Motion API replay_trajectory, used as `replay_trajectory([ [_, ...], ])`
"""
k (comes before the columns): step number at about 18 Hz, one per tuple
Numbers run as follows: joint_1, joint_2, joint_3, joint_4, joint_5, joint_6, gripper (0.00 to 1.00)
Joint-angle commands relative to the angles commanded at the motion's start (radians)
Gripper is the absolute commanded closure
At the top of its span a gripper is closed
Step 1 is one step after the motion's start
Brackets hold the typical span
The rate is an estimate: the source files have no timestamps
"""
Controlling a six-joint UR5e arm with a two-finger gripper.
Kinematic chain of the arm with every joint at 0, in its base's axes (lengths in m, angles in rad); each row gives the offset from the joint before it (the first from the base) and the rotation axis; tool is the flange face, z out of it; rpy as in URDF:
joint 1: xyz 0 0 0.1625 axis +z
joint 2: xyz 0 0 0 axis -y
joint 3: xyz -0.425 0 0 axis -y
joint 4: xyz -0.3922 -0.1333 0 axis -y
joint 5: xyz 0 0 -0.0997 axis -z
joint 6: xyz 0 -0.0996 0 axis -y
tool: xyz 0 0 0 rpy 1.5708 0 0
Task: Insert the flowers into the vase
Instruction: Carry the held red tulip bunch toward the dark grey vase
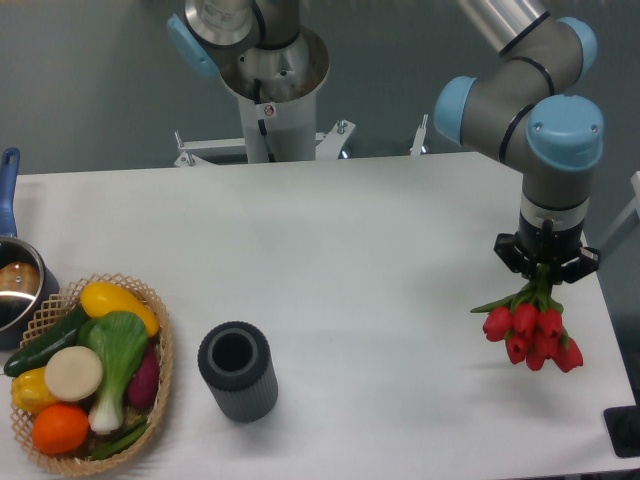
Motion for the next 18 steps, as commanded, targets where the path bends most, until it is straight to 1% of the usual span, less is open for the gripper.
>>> replay_trajectory([
  [2, -0.002, 0.011, 0.0, -0.017, -0.012, 0.002, 1.0],
  [4, -0.014, 0.032, -0.003, -0.02, -0.028, -0.002, 1.0],
  [7, -0.048, 0.041, -0.008, -0.026, -0.069, -0.028, 1.0],
  [9, -0.057, 0.048, -0.008, -0.026, -0.127, -0.057, 1.0],
  [12, -0.064, 0.081, -0.008, -0.015, -0.239, -0.07, 1.0],
  [15, -0.066, 0.118, -0.008, -0.011, -0.365, -0.139, 1.0],
  [18, -0.071, 0.143, -0.011, -0.002, -0.466, -0.184, 1.0],
])
